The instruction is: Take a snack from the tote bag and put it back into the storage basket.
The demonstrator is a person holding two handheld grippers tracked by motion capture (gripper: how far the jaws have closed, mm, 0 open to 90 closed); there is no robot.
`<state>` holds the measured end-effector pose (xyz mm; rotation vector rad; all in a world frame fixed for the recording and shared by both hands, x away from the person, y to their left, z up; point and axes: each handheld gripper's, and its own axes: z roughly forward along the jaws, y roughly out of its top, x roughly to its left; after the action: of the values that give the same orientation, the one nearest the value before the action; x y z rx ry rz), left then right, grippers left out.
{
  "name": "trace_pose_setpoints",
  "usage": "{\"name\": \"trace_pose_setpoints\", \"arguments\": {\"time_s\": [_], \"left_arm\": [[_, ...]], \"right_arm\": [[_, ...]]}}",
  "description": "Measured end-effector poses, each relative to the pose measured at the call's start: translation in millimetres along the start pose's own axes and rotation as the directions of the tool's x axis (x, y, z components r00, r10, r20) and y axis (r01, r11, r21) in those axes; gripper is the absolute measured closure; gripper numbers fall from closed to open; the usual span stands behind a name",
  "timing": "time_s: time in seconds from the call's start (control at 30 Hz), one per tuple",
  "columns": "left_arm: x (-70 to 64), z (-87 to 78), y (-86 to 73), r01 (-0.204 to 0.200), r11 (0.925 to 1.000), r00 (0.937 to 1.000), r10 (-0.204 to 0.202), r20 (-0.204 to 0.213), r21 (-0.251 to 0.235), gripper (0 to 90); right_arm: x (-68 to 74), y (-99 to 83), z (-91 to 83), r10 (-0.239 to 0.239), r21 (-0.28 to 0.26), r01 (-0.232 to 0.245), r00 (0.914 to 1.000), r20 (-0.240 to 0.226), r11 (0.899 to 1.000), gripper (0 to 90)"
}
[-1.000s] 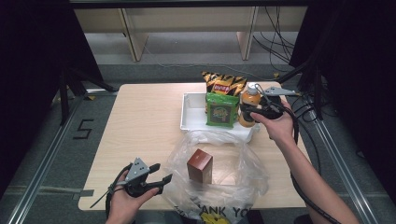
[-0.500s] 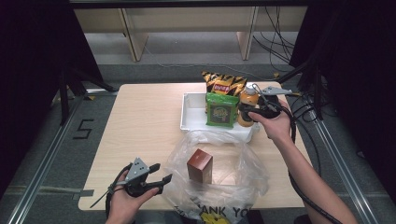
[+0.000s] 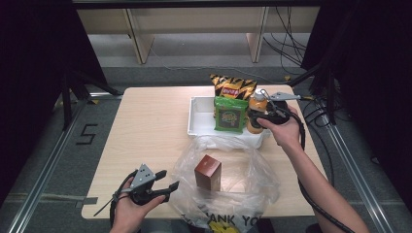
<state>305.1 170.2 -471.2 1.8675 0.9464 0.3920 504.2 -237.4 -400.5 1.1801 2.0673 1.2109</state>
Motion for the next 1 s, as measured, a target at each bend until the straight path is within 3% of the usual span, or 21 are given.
{"name": "trace_pose_setpoints", "arguments": {"time_s": [0.1,0.13,0.23,0.3,0.37,0.4,0.47,0.63,0.7,0.83,0.87,0.9,0.93,0.97,1.0], "left_arm": [[-0.1,0.2,-0.1,0.012,0.9999,0.9999,-0.012,0.002,-0.003,37.3],[-0.1,0.1,-0.1,0.012,0.9999,0.9999,-0.012,0.002,-0.003,37.3],[0.2,-0.2,0.0,-0.001,1.0,1.0,0.001,-0.001,0.001,37.3],[0.0,0.1,-0.2,0.011,0.9999,0.9999,-0.011,0.003,-0.001,37.2],[-0.3,0.1,-0.2,0.006,1.0,1.0,-0.006,0.001,-0.001,37.3],[-0.6,0.1,-0.3,0.006,1.0,1.0,-0.006,-0.002,0.002,37.2],[-0.9,0.6,-0.3,0.003,1.0,1.0,-0.003,0.0,0.003,37.2],[-0.7,0.4,-0.2,-0.003,1.0,1.0,0.003,-0.001,0.005,37.2],[-1.0,0.8,-0.5,0.009,1.0,1.0,-0.009,0.0,0.003,37.2],[-1.0,0.4,-0.3,0.01,0.9999,1.0,-0.01,-0.001,0.006,37.2],[-0.8,0.3,-0.3,0.007,1.0,1.0,-0.007,-0.001,0.007,37.2],[-0.7,0.4,-0.4,0.007,1.0,1.0,-0.007,0.0,0.007,37.2],[-0.6,0.4,-0.5,0.008,0.9999,1.0,-0.008,-0.002,0.006,37.2],[-0.5,0.3,-0.5,0.008,0.9999,1.0,-0.008,-0.002,0.007,37.2],[-0.6,0.3,-0.5,0.008,0.9999,1.0,-0.008,-0.002,0.007,37.2]], "right_arm": [[-2.9,-0.4,2.3,-0.019,0.012,0.019,0.9998,0.005,1.0,35.7],[-3.3,-0.9,2.6,-0.013,0.015,0.014,0.9998,-0.011,1.0,35.7],[-2.8,-3.1,5.9,-0.002,0.012,0.002,0.9999,0.011,1.0,35.5],[-2.0,-4.2,5.9,0.014,0.035,-0.014,0.9999,-0.002,0.999,35.4],[-5.0,-5.6,9.0,-0.009,0.024,0.009,0.9998,0.018,1.0,35.4],[-3.4,-6.2,7.6,0.011,0.036,-0.011,0.9999,0.004,0.999,35.3],[-5.2,-7.0,9.3,-0.004,0.047,0.004,0.9999,0.013,0.999,35.2],[-4.3,-10.8,12.2,0.008,0.045,-0.009,0.9999,0.009,0.999,35.0],[-4.1,-10.5,11.4,0.013,0.077,-0.013,0.9999,0.006,0.997,34.9],[-6.9,-11.2,13.4,-0.028,0.073,0.027,0.9996,0.01,0.997,34.9],[-6.1,-11.7,14.6,-0.017,0.056,0.016,0.9998,0.011,0.998,34.9],[-5.2,-11.4,13.9,-0.004,0.077,0.003,1.0,0.004,0.997,34.8],[-2.0,-11.9,14.7,0.032,0.075,-0.032,0.9995,0.007,0.997,34.9],[-6.5,-12.6,16.1,-0.031,0.067,0.03,0.9995,0.011,0.997,34.8],[-5.0,-12.9,16.3,-0.007,0.072,0.007,0.9999,0.008,0.997,34.8]]}}
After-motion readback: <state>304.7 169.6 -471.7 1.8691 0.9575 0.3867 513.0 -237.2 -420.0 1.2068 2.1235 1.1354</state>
